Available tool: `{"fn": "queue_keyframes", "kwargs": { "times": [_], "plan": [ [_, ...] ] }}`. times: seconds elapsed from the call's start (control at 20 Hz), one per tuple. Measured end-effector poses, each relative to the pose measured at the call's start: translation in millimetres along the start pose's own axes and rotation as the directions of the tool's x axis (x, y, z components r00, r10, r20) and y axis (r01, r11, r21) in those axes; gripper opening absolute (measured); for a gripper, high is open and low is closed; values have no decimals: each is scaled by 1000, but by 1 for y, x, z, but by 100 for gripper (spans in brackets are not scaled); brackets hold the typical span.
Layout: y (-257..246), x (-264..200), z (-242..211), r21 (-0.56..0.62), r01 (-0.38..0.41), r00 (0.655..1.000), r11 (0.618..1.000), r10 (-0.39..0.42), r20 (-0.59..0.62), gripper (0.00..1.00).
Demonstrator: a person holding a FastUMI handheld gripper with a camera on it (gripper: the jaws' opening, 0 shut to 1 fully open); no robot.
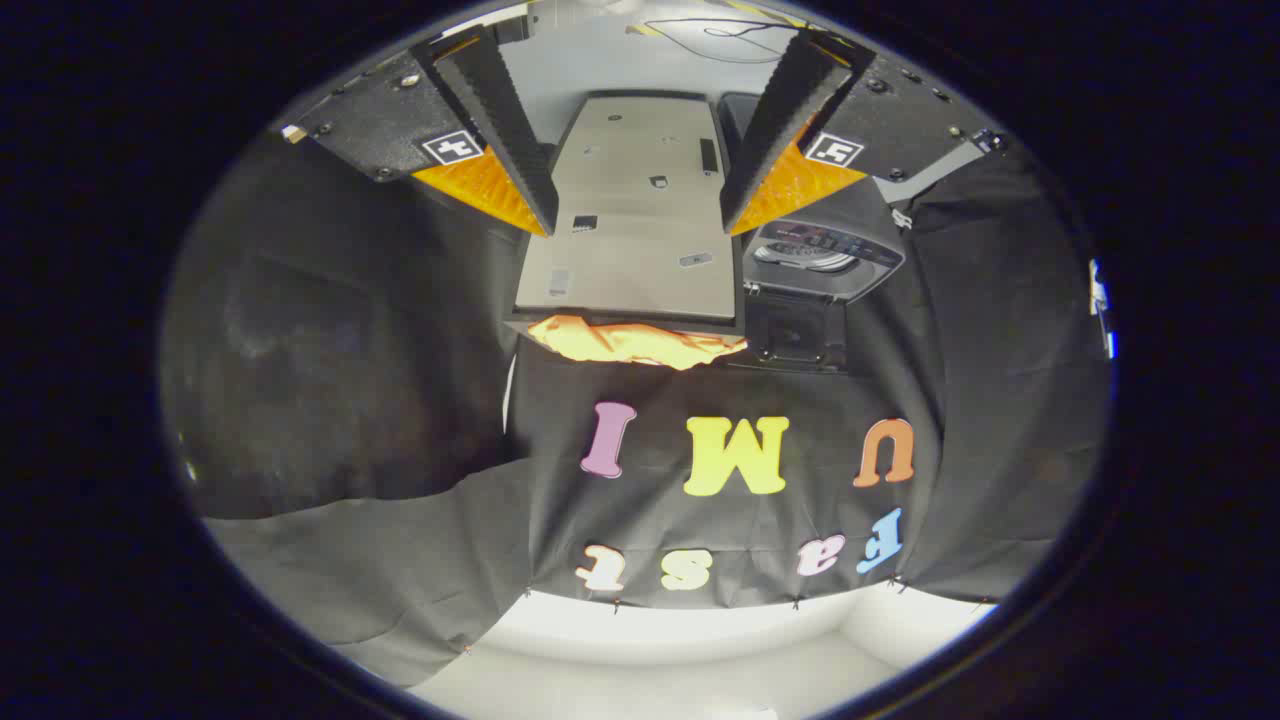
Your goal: Put the clothes into the washing machine and then close the washing machine lid.
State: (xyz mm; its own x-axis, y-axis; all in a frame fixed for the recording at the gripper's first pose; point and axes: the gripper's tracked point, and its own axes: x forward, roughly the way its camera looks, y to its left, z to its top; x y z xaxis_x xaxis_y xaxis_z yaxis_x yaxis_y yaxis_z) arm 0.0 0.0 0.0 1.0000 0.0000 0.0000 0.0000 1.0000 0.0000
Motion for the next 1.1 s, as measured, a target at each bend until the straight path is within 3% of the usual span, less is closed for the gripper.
{"fn": "queue_keyframes", "kwargs": {
  "times": [0.45,1.1],
  "plan": [
    [25,2,4,-16,-42,999,999,42,-2,100],
    [40,5,20,-20,-31,1000,999,31,4,100]
  ]
}}
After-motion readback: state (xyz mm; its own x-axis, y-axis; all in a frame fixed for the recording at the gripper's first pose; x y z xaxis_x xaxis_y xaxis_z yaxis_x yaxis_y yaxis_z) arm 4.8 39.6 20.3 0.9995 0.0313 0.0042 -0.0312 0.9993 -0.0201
